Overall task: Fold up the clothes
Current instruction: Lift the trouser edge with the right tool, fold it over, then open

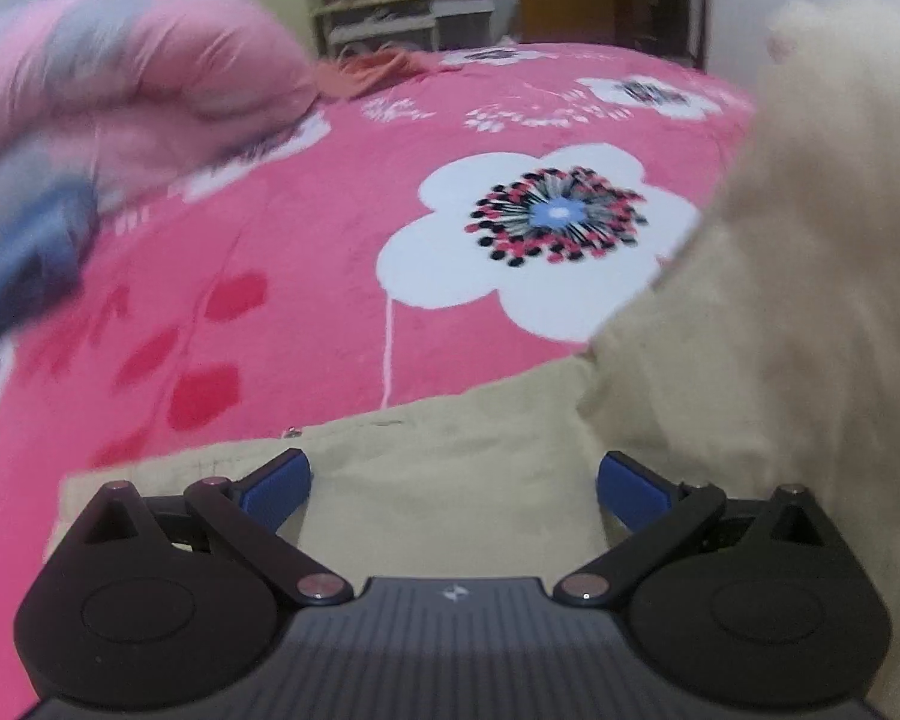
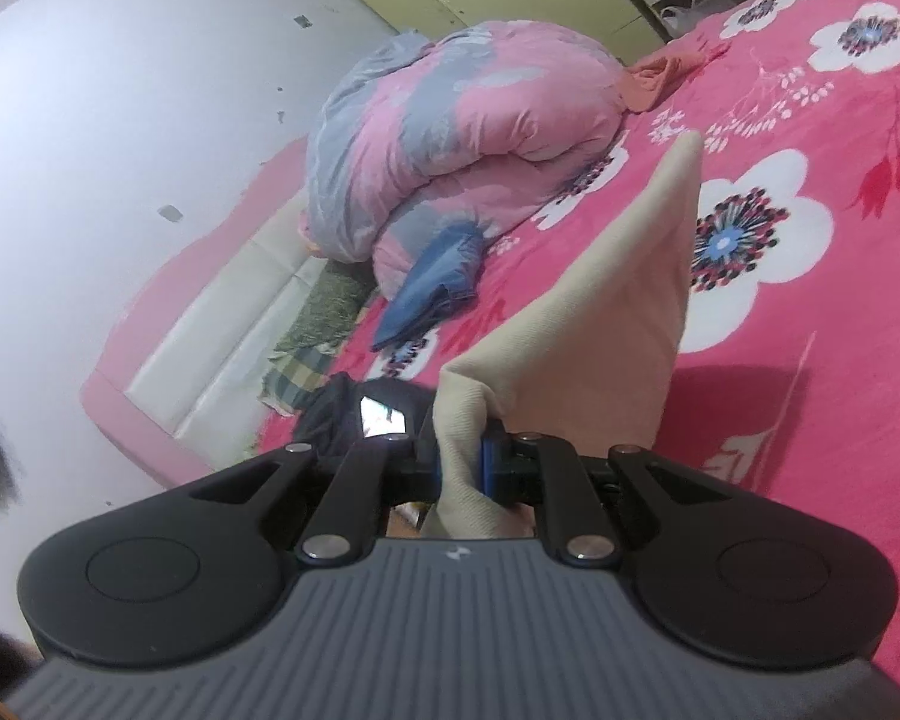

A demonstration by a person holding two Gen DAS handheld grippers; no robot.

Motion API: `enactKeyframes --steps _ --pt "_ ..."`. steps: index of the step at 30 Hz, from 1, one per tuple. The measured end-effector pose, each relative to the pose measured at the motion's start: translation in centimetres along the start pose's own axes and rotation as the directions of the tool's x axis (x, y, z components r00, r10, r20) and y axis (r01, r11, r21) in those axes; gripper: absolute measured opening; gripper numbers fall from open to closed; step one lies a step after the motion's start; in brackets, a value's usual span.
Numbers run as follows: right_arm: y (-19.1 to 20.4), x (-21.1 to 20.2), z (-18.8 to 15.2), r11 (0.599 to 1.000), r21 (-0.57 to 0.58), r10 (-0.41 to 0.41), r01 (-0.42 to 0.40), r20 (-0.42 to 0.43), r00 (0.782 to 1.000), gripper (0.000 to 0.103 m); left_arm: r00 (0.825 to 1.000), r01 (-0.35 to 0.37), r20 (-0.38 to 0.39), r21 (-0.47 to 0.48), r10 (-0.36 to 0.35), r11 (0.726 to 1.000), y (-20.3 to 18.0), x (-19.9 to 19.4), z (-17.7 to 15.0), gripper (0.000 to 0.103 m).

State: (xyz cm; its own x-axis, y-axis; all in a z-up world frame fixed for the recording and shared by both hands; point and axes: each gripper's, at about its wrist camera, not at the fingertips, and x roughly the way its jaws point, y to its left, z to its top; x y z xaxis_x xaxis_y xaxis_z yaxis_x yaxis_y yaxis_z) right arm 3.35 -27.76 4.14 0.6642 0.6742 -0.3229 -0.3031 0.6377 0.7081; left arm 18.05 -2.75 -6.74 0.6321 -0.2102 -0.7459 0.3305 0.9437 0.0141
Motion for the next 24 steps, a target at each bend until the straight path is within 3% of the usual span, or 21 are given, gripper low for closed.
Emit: enactKeyframes --steps 4,8,11,15,20,24 --pt "0.7 0.6 0.0 1.000 -0.010 0.006 -0.006 -0.003 1.000 0.010 0.995 0.100 0.026 -0.187 -0.097 0.977 4.1 -2.0 -0.4 0.103" --pt "1.6 1.5 0.0 1.000 -0.018 0.009 -0.009 -0.006 1.000 0.010 0.989 0.132 0.101 -0.306 -0.105 0.943 8.4 -5.8 -3.0 0.103" --pt "2.5 3.0 -0.3 0.999 -0.031 0.022 -0.022 -0.021 1.000 0.010 0.978 0.169 0.178 -0.393 -0.106 0.904 11.5 -9.5 -6.7 0.103" --pt "4.5 6.3 -1.0 0.997 -0.071 0.037 -0.042 -0.068 0.997 0.010 0.977 0.150 0.204 -0.457 -0.061 0.877 14.3 -13.5 -11.1 0.103" --pt "6.1 13.3 -2.8 0.995 -0.092 0.031 -0.045 -0.152 0.988 0.011 0.979 0.104 0.204 -0.475 -0.005 0.874 15.7 -16.4 -15.1 0.103" --pt "6.9 20.0 -5.6 0.986 -0.168 -0.060 0.023 -0.215 0.975 0.011 0.969 0.164 0.244 -0.493 -0.045 0.854 15.9 -16.9 -17.6 0.100"
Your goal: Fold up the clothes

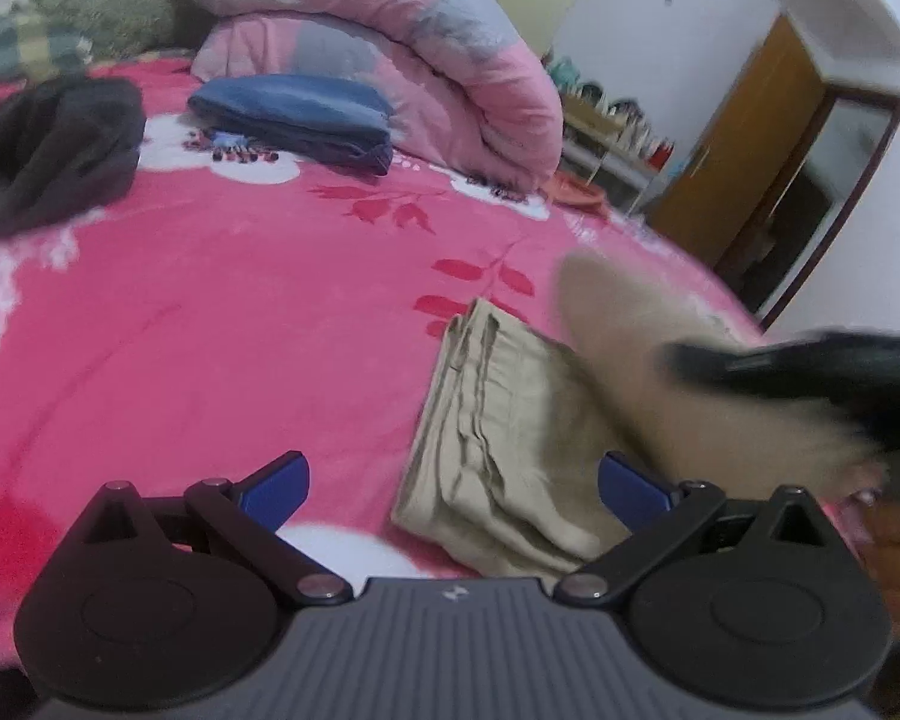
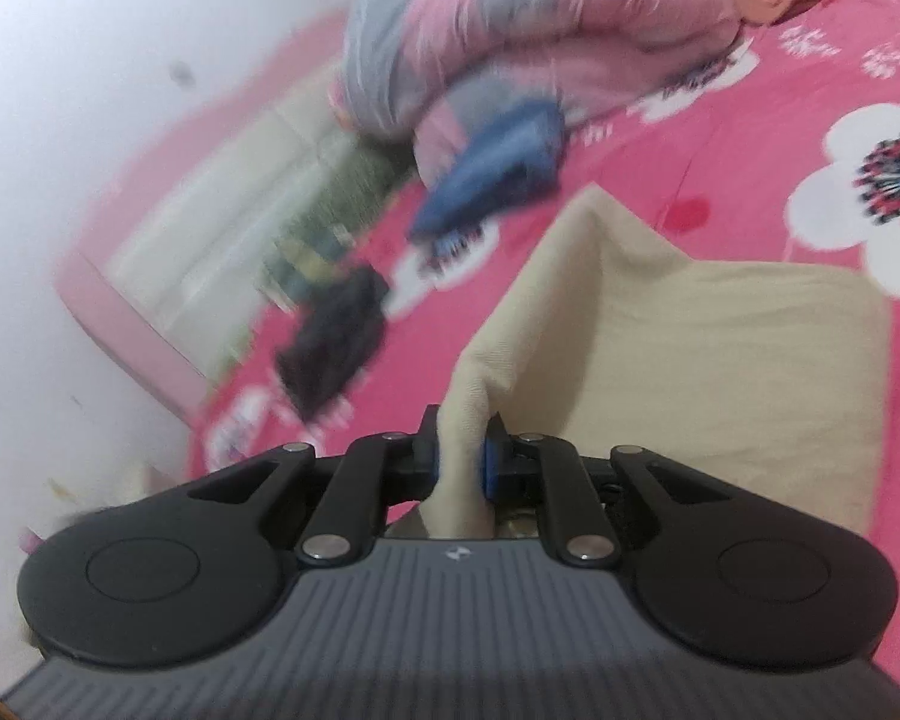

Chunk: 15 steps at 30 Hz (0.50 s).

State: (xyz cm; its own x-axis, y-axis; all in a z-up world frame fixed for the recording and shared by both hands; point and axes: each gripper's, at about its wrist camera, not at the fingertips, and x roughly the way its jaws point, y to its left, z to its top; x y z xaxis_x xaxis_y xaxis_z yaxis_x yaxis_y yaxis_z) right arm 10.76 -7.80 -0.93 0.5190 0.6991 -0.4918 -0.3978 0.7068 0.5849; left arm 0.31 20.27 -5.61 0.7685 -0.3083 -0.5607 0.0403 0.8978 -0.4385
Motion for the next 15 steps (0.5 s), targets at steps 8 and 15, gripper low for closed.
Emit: enactKeyframes --steps 8,15 --pt "-0.4 4.6 -1.8 0.997 0.077 -0.003 0.008 -0.054 0.999 0.024 0.993 0.110 0.052 0.012 -0.110 0.994 0.8 -1.8 -2.9 0.094" --pt "-2.2 -0.4 -1.3 0.950 0.185 0.221 -0.253 0.178 0.959 0.042 0.978 0.194 0.085 -0.030 -0.191 0.981 1.9 -2.5 -3.5 0.087"
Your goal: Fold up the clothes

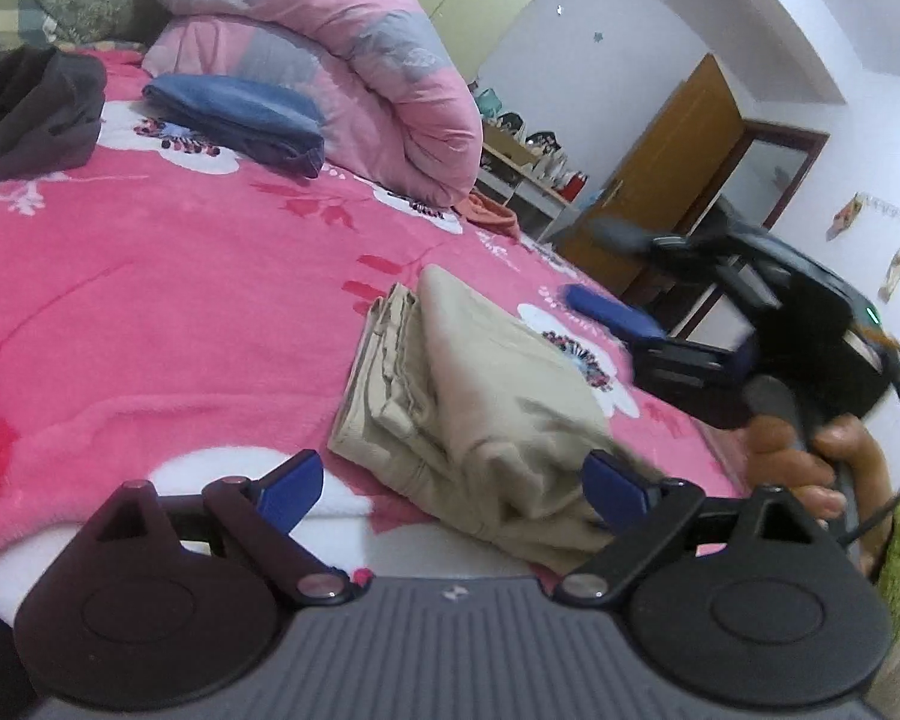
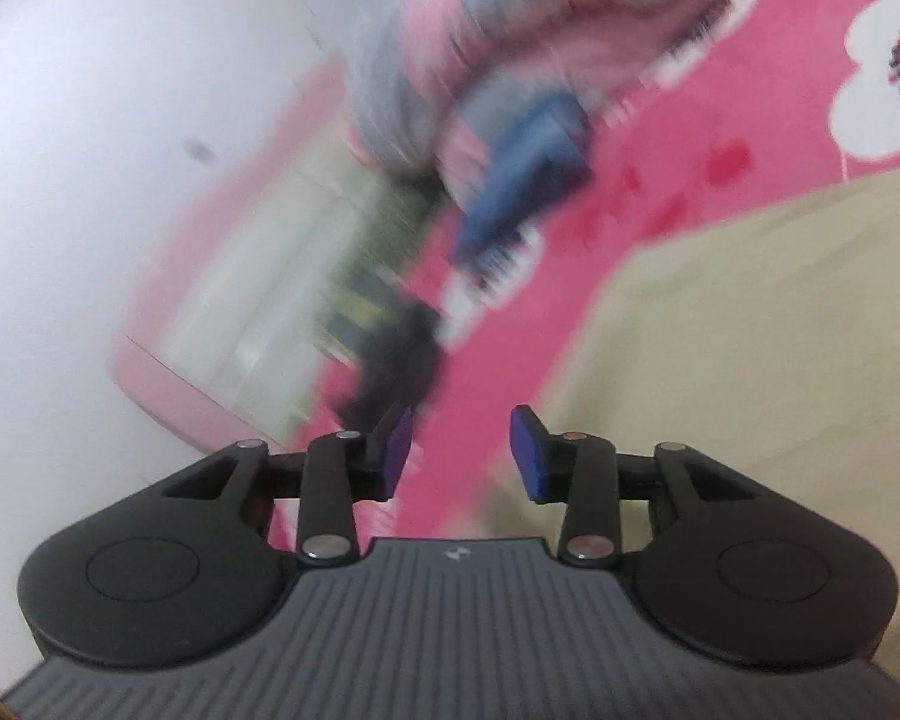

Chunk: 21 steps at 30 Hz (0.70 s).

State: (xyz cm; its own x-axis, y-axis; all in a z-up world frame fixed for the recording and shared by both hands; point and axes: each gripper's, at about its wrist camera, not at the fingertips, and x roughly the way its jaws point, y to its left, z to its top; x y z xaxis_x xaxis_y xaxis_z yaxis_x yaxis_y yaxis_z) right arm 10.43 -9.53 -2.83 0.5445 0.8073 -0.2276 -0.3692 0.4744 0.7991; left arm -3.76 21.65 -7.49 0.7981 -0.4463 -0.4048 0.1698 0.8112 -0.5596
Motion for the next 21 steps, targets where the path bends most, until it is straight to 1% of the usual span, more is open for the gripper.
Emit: enactKeyframes --steps 1,2,3,4,5,6,7,8,10,11,12,14,15,16,18,20,21 --pt "0.4 -1.1 0.0 1.000 -0.029 0.011 -0.010 0.028 1.000 0.046 1.000 0.009 0.001 -0.018 -0.009 1.000 0.3 -0.1 0.0 0.085" --pt "1.0 -2.1 -0.1 0.997 -0.080 0.007 -0.003 0.047 0.999 0.050 1.000 0.019 0.000 -0.040 -0.019 0.999 0.7 -0.1 0.0 0.083" --pt "1.6 -3.1 -0.2 0.990 -0.138 -0.004 0.012 0.062 0.998 0.053 1.000 0.029 -0.003 -0.059 -0.029 0.998 1.0 0.0 0.1 0.078" --pt "2.3 -3.8 -0.6 0.975 -0.216 -0.032 0.046 0.066 0.997 0.060 0.999 0.037 -0.005 -0.076 -0.038 0.996 1.2 0.0 0.2 0.075" --pt "3.1 -4.5 -1.2 0.949 -0.305 -0.067 0.083 0.062 0.996 0.065 0.999 0.046 -0.007 -0.094 -0.047 0.994 1.5 0.0 0.3 0.071" --pt "3.8 -4.7 -1.9 0.916 -0.383 -0.103 0.115 0.052 0.993 0.067 0.998 0.061 -0.010 -0.114 -0.063 0.992 1.8 0.1 0.4 0.069" --pt "4.5 -4.7 -2.8 0.874 -0.463 -0.145 0.147 0.041 0.989 0.070 0.997 0.078 -0.012 -0.134 -0.081 0.988 2.0 0.2 0.5 0.068" --pt "5.2 -4.5 -3.9 0.818 -0.549 -0.185 0.172 0.032 0.982 0.072 0.995 0.095 -0.016 -0.154 -0.099 0.984 2.2 0.3 0.6 0.066" --pt "6.3 -4.1 -6.2 0.686 -0.701 -0.245 0.194 0.029 0.969 0.076 0.993 0.106 -0.040 -0.169 -0.114 0.980 2.1 0.8 0.9 0.065" --pt "6.8 -3.8 -7.5 0.608 -0.769 -0.272 0.199 0.034 0.962 0.078 0.991 0.110 -0.053 -0.176 -0.121 0.978 2.1 1.1 1.0 0.064" --pt "7.1 -3.2 -8.8 0.529 -0.825 -0.291 0.197 0.041 0.956 0.080 0.991 0.108 -0.063 -0.169 -0.121 0.980 1.8 1.3 1.1 0.063" --pt "7.3 -1.9 -10.7 0.410 -0.893 -0.326 0.185 0.046 0.944 0.081 0.990 0.102 -0.081 -0.147 -0.115 0.984 1.2 1.8 1.3 0.061" --pt "7.4 -1.3 -11.6 0.356 -0.918 -0.341 0.177 0.049 0.939 0.082 0.990 0.100 -0.083 -0.130 -0.112 0.986 0.8 1.8 1.3 0.058" --pt "7.4 -0.7 -12.2 0.319 -0.933 -0.351 0.169 0.049 0.935 0.082 0.991 0.096 -0.083 -0.114 -0.106 0.989 0.4 1.8 1.2 0.055" --pt "7.2 0.5 -13.3 0.250 -0.953 -0.371 0.170 0.068 0.926 0.081 0.992 0.070 -0.095 -0.075 -0.077 0.995 -0.4 2.1 1.3 0.039" --pt "7.1 1.3 -13.9 0.212 -0.960 -0.390 0.181 0.087 0.917 0.079 0.993 0.032 -0.109 -0.044 -0.037 0.999 -1.0 2.6 1.3 0.031" --pt "7.0 1.7 -14.1 0.198 -0.963 -0.397 0.185 0.093 0.913 0.077 0.993 0.021 -0.115 -0.040 -0.025 0.999 -1.1 2.8 1.4 0.022"
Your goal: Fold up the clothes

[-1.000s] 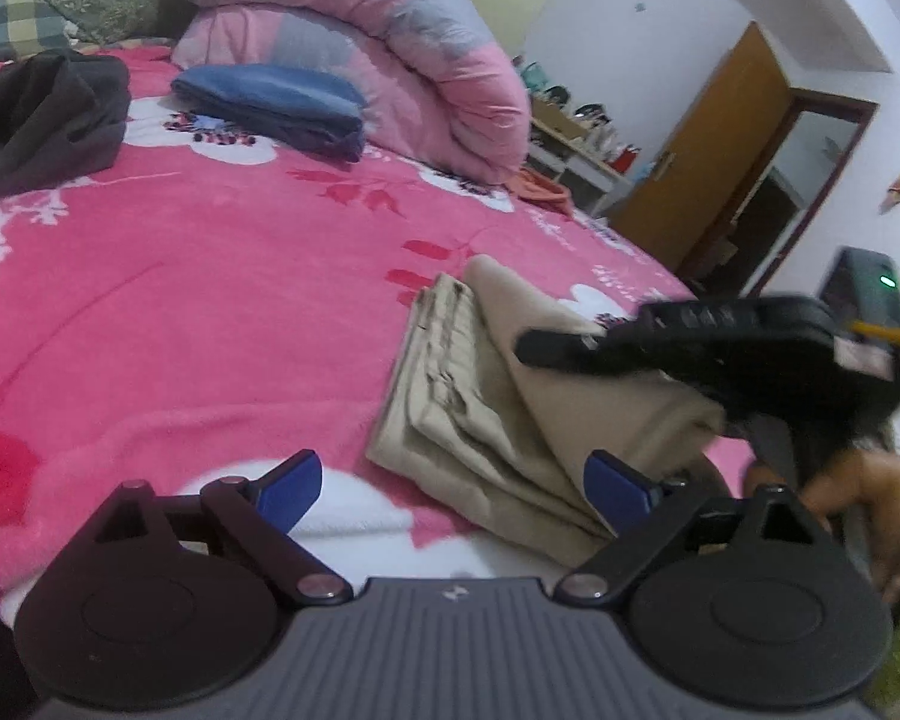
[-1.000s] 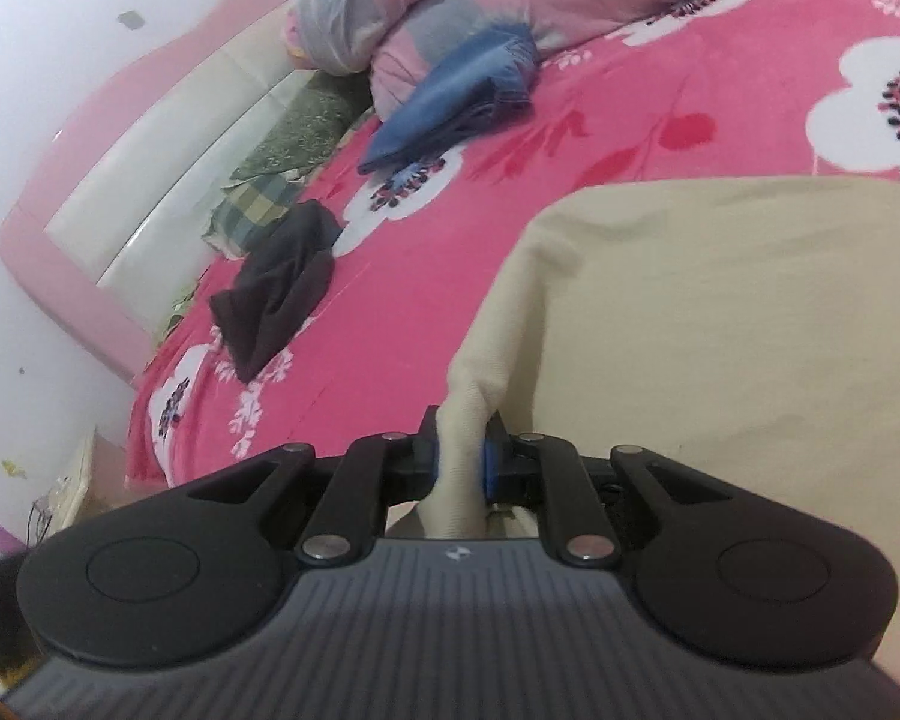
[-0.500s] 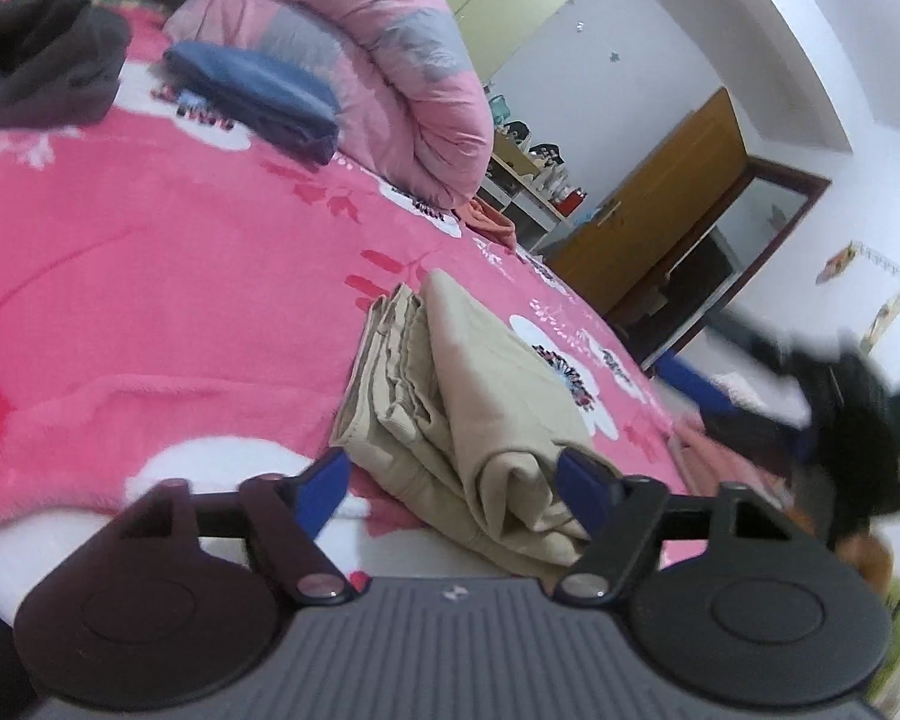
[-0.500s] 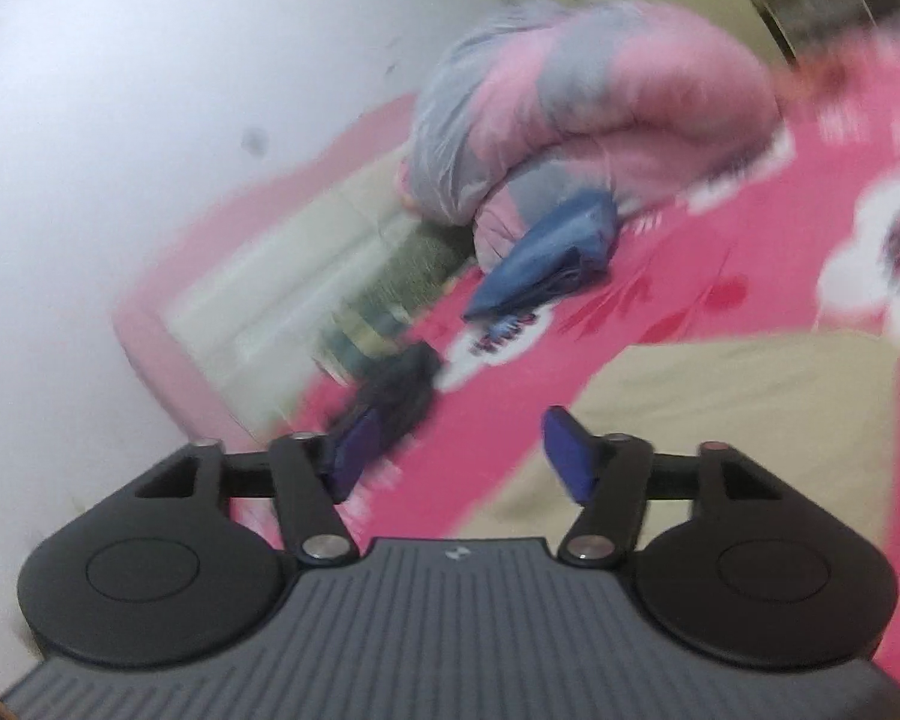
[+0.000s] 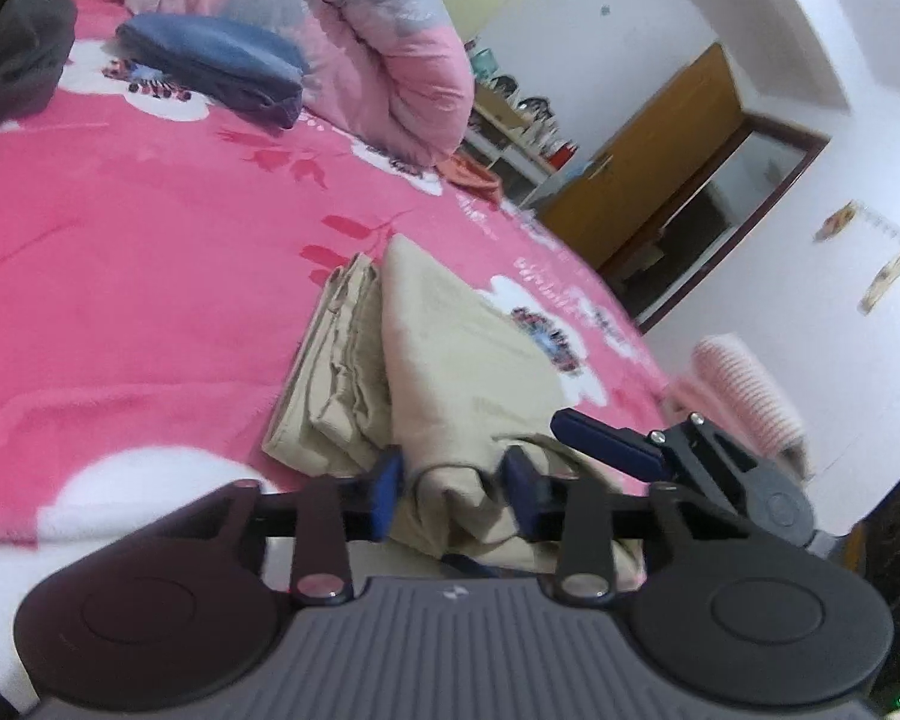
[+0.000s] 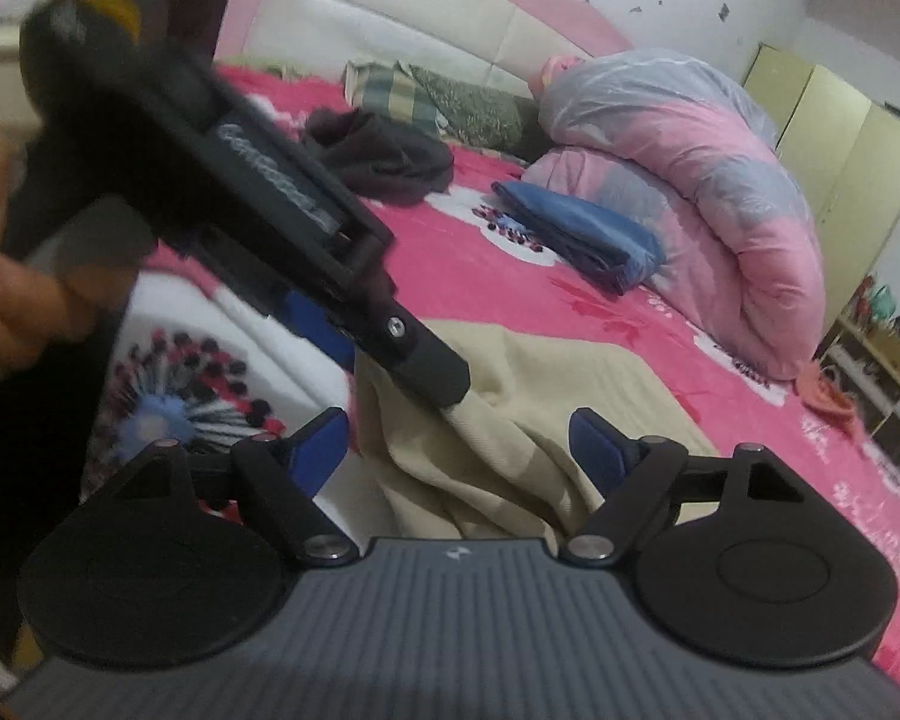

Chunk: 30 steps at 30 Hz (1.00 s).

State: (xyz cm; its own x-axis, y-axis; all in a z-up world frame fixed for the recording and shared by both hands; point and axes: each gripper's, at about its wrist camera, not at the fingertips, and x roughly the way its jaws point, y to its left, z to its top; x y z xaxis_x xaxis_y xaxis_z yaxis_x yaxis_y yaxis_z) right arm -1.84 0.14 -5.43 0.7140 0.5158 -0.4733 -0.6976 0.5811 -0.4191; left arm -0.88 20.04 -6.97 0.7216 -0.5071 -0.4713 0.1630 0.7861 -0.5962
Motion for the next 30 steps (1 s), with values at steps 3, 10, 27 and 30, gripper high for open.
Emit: enactKeyframes --steps 3,10,27,30 --pt "0.0 0.5 0.1 1.000 0.001 -0.025 0.025 -0.013 1.000 0.043 1.000 -0.009 0.001 -0.003 0.009 1.000 -0.3 0.3 0.5 0.015" --pt "-0.4 -0.1 2.2 0.993 0.030 -0.116 0.116 0.019 0.993 0.007 0.997 0.047 0.060 0.033 -0.049 0.998 -1.8 0.0 3.7 0.012" --pt "3.7 2.9 0.2 0.992 -0.126 0.020 -0.022 -0.019 1.000 0.006 0.997 0.007 0.079 -0.110 0.002 0.994 4.8 -0.2 -1.6 0.011" --pt "2.8 1.9 0.4 0.993 -0.094 0.067 -0.072 -0.050 0.996 0.014 0.996 0.031 0.092 -0.114 -0.021 0.993 5.1 -0.2 -1.5 0.011"
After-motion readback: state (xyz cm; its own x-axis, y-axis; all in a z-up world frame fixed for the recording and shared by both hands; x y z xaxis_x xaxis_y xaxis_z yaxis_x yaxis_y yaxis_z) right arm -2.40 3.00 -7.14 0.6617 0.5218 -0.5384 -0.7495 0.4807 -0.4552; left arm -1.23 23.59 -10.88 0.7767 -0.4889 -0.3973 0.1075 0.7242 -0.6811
